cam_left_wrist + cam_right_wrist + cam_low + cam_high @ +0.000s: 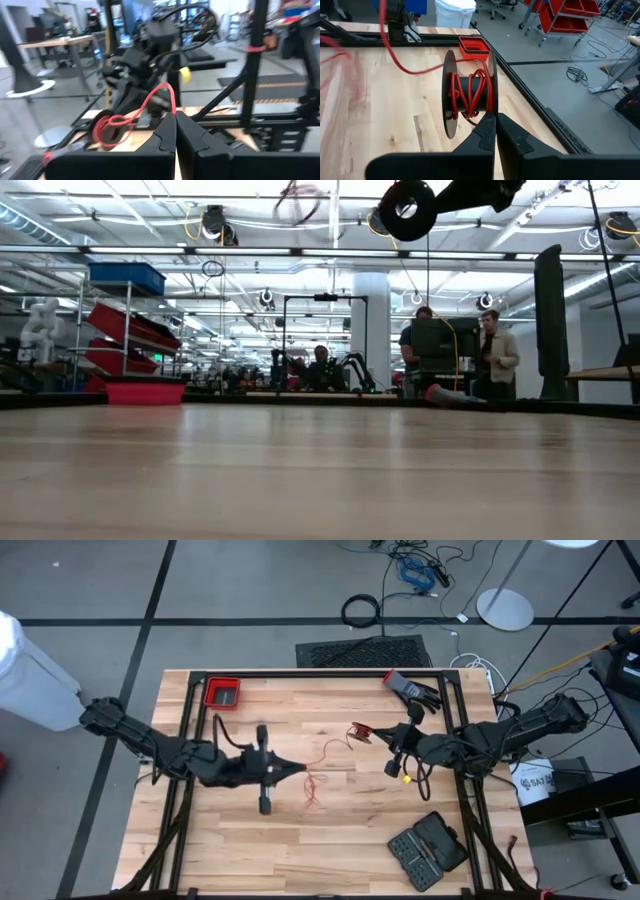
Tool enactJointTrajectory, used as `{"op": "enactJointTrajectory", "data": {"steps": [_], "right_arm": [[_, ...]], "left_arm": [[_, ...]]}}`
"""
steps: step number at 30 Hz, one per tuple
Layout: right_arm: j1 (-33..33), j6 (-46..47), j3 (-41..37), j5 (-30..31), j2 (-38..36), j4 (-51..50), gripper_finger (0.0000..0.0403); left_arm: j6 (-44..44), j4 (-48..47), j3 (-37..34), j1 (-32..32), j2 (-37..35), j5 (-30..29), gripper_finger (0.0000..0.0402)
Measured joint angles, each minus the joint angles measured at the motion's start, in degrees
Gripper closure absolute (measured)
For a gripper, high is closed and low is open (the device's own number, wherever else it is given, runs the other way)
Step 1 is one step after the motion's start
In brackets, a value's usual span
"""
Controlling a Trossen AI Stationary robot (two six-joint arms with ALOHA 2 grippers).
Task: Coil cords
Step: Uncoil the red wire from the spool
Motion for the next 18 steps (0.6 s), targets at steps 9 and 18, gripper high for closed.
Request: {"op": "enactJointTrajectory", "data": {"steps": [9,18], "right_arm": [[-0.39,-0.41,0.00,0.32,0.00,0.02,0.0403],[-1.46,-0.44,0.00,0.58,0.00,-0.02,0.0403]], "left_arm": [[-0.06,5.40,0.02,0.25,3.99,5.22,0.0400],[-0.50,11.91,0.02,2.52,10.10,11.80,0.0400]]}}
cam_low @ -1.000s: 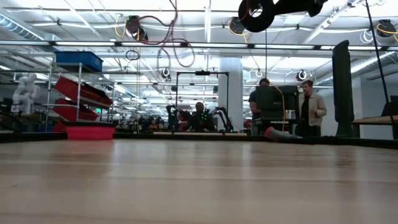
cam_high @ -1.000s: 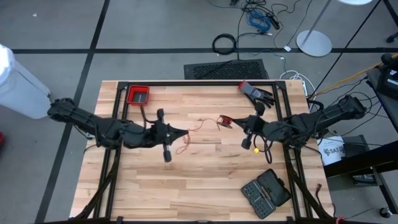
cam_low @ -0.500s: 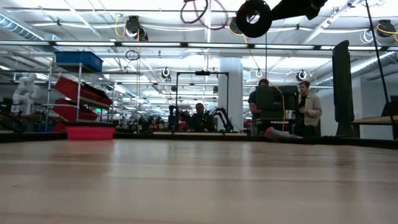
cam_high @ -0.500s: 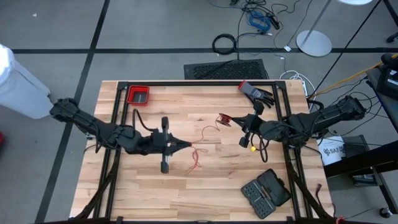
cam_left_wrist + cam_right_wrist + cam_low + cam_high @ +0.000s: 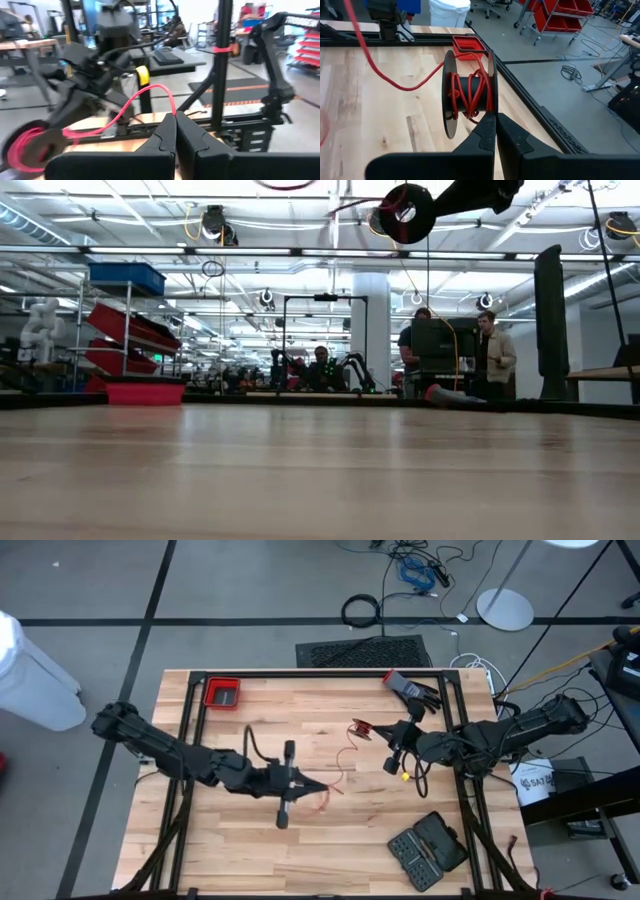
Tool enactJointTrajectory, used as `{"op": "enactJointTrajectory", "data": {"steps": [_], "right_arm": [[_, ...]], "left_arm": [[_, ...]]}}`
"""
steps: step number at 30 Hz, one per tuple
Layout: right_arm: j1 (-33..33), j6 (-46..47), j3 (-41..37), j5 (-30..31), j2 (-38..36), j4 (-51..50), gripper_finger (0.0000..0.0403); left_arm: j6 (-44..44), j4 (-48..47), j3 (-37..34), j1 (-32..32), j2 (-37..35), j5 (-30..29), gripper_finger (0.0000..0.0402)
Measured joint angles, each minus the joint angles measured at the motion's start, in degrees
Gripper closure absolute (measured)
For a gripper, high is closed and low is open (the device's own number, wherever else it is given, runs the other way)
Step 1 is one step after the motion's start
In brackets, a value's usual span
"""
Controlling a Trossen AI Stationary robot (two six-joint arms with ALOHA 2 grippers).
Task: Coil cords
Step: Uncoil the red wire from the spool
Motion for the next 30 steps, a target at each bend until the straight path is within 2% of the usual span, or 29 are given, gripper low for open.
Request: {"op": "enactJointTrajectory", "data": {"steps": [5,12,20,30], "right_arm": [[0.02,-0.21,0.00,1.41,0.00,-0.13,0.0403],[0.02,-0.58,0.00,1.74,-0.02,-0.28,0.0403],[0.02,-1.02,0.00,2.78,-0.04,-0.58,0.0403],[-0.57,-0.56,0.00,2.79,-0.04,-2.02,0.0403]], "left_arm": [[-0.04,1.01,0.82,0.77,3.04,2.63,0.0400],[-0.07,3.32,1.11,0.97,6.82,3.14,0.0400],[-2.84,9.84,1.14,1.52,9.36,12.74,0.0400],[-3.07,10.43,5.41,-0.77,9.27,16.29,0.0400]]}}
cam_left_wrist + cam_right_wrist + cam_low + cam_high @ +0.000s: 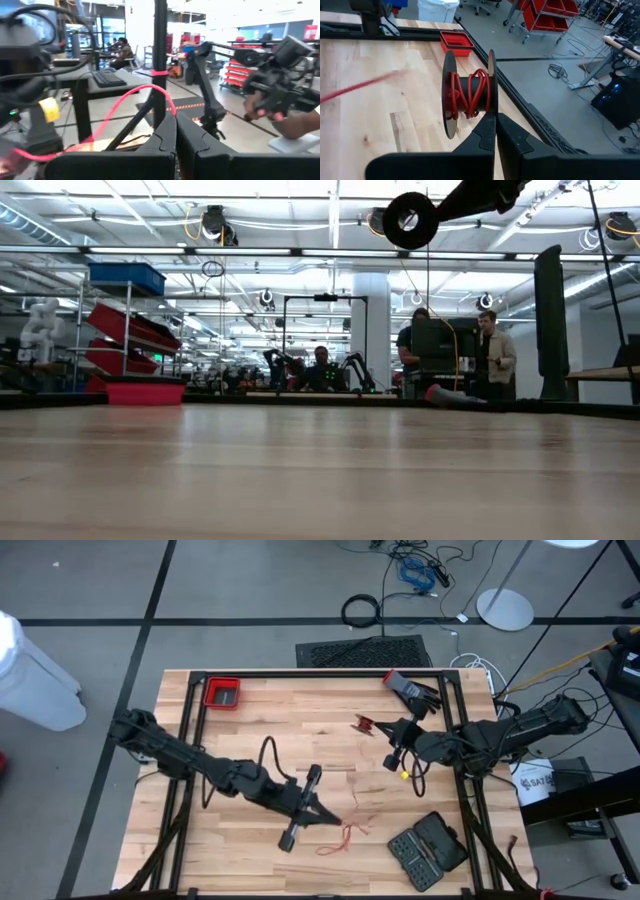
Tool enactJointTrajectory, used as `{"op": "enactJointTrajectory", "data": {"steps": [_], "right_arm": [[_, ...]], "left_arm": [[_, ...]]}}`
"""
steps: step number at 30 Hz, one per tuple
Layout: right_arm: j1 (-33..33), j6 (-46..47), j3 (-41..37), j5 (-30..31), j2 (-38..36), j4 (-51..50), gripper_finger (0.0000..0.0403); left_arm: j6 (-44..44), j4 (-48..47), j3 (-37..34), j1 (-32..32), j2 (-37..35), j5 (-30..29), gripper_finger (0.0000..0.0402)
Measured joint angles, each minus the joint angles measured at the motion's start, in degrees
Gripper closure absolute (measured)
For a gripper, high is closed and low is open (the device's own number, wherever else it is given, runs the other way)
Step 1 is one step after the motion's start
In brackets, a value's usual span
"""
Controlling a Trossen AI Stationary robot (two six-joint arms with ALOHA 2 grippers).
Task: Coil cords
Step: Uncoil the red wire from the spool
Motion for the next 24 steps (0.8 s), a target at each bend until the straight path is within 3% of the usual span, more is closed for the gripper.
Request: {"op": "enactJointTrajectory", "data": {"steps": [7,19,24], "right_arm": [[-0.48,0.85,0.00,0.08,0.00,-0.60,0.0403],[-0.45,0.63,0.00,0.04,0.00,0.16,0.0403],[-0.45,0.61,0.00,-0.03,0.00,0.13,0.0403]], "left_arm": [[0.45,-1.20,0.62,-1.01,0.04,0.06,0.0400],[-0.01,-19.09,0.60,1.18,0.04,1.66,0.0400],[0.03,-21.49,0.60,1.37,0.04,-0.02,0.0389]]}}
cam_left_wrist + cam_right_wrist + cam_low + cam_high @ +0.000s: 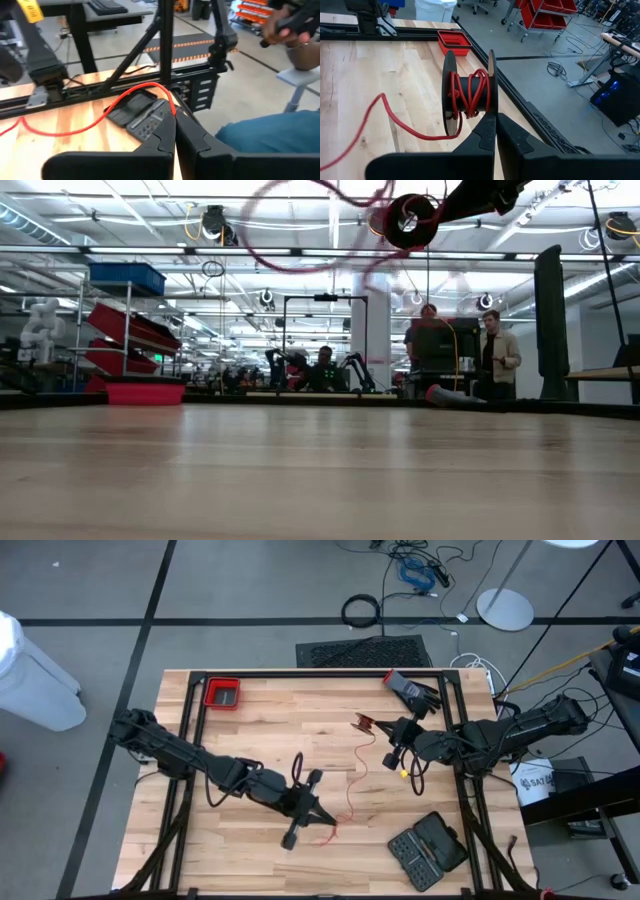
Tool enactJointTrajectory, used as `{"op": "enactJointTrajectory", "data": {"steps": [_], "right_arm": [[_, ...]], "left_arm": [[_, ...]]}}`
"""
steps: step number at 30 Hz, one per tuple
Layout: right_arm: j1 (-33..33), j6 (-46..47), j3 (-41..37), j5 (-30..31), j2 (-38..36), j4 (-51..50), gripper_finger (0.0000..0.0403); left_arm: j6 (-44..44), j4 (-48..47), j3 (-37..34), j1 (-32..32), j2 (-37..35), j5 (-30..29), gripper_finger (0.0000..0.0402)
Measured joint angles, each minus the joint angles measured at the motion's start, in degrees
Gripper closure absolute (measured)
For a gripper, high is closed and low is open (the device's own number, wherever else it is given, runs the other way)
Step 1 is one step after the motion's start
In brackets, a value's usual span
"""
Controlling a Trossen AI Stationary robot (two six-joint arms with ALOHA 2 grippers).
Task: Coil cords
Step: Uncoil the red wire from the spool
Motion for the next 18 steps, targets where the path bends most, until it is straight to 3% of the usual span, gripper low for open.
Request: {"op": "enactJointTrajectory", "data": {"steps": [8,18], "right_arm": [[0.04,-0.02,0.00,-0.35,0.00,-0.15,0.0403],[0.04,-0.04,0.00,-0.33,0.00,-0.22,0.0403]], "left_arm": [[0.03,-3.45,-0.01,0.00,0.00,-0.30,0.0326],[0.05,-4.42,-0.02,0.00,0.00,-6.18,0.0320]]}}
